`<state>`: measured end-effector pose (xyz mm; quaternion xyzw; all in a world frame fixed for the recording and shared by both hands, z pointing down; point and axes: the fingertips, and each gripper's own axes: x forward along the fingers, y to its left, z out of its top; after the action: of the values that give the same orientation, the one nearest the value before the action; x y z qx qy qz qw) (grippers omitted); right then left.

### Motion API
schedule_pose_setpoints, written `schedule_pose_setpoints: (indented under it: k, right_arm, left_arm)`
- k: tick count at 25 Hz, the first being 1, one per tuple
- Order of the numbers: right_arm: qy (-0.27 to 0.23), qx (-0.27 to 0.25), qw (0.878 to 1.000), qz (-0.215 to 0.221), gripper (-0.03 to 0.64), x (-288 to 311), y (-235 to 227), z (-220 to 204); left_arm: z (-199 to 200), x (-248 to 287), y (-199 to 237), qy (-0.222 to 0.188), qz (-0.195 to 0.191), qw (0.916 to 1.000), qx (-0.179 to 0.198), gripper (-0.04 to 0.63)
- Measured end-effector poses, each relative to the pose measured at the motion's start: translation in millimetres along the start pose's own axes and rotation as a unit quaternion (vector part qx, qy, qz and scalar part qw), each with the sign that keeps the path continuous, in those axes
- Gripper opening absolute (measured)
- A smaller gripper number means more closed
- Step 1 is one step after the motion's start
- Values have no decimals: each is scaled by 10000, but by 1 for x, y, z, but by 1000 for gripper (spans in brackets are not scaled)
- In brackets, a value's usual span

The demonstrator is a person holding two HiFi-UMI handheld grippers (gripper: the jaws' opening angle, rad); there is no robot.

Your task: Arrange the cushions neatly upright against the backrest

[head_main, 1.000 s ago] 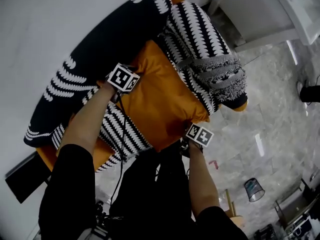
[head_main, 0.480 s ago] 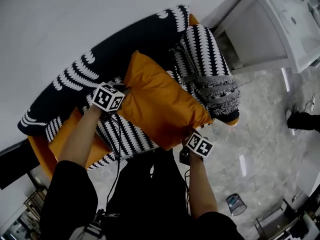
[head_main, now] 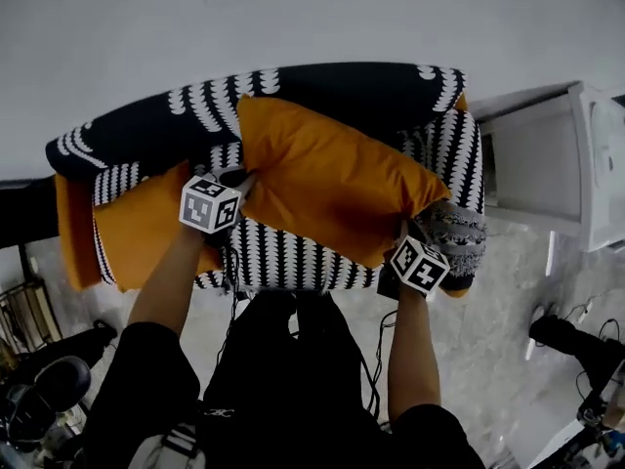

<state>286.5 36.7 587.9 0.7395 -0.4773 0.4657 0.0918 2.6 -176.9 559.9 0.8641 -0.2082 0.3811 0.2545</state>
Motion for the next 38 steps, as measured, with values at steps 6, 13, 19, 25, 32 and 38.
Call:
schedule_pose_setpoints:
  k: [6, 13, 19, 25, 32, 38]
  right_arm:
    - [-175, -1105, 9930, 390, 18, 49, 56, 75]
    - [-195, -1984, 9788, 473, 17, 99, 101, 116]
    - [-33, -2085, 9776, 302, 18, 133, 92, 109]
    - [-163, -1818, 9827, 305, 22, 143, 89, 98]
    - [8, -1354, 9904, 294, 74, 140, 81, 99]
    - [-347, -911, 9952, -14, 65, 94, 74, 111]
  left_arm:
    - [-6, -29, 38, -831, 570, 9909, -896, 34]
    - [-25, -20, 72, -1183, 888, 9758, -1609, 34]
    - [-47, 12, 79, -828, 751, 9798, -1656, 35]
    - [-60, 27, 88, -800, 755, 9813, -1581, 44]
    - [-69, 14, 98, -925, 922, 9731, -1896, 192]
    - [-58, -29, 91, -1214, 1206, 9697, -1742, 128]
